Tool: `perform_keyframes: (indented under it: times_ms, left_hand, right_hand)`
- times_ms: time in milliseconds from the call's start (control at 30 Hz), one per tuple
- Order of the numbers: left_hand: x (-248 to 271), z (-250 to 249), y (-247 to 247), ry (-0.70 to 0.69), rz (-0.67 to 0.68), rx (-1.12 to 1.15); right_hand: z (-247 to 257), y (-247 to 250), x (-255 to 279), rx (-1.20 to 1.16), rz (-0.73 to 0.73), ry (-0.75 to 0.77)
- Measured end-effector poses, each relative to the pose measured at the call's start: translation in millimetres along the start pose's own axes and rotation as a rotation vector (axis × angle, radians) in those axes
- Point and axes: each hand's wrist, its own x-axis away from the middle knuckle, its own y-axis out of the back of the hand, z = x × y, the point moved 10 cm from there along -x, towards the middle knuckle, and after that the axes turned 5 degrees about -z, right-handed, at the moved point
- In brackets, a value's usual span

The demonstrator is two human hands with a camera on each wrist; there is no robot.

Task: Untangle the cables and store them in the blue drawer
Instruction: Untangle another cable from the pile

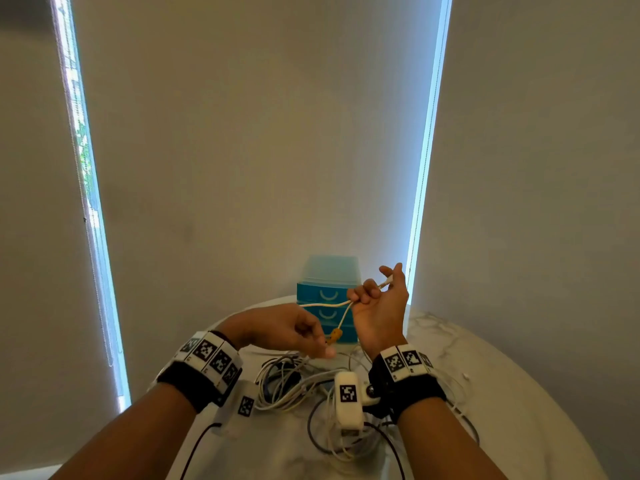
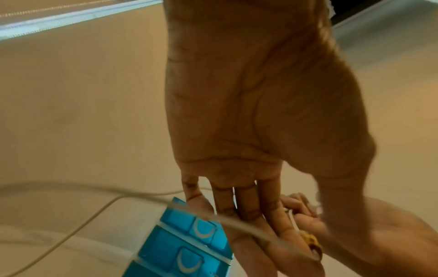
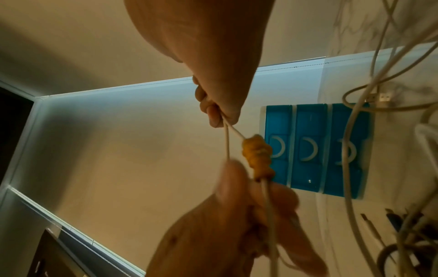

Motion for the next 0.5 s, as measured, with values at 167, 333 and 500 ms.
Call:
perform_keyframes:
  times_ms: [167, 333, 500]
  left_hand:
    - [-8.8, -3.7, 6.7, -0.032, -0.138, -0.013]
    - [-8.1, -8.0, 19.8, -0.092, -0.332, 0.176]
    - [-6.7, -9.5, 15.0, 0.015, -0.34, 0.355]
  right_hand:
    - [-6.5, -4.8, 4.5, 0.002, 0.01, -0.023]
    - [-9.3, -13.1, 10.0, 0.095, 0.075, -0.049]
    - [2.4, -11.1, 4.6, 0.216, 0.093, 0.019]
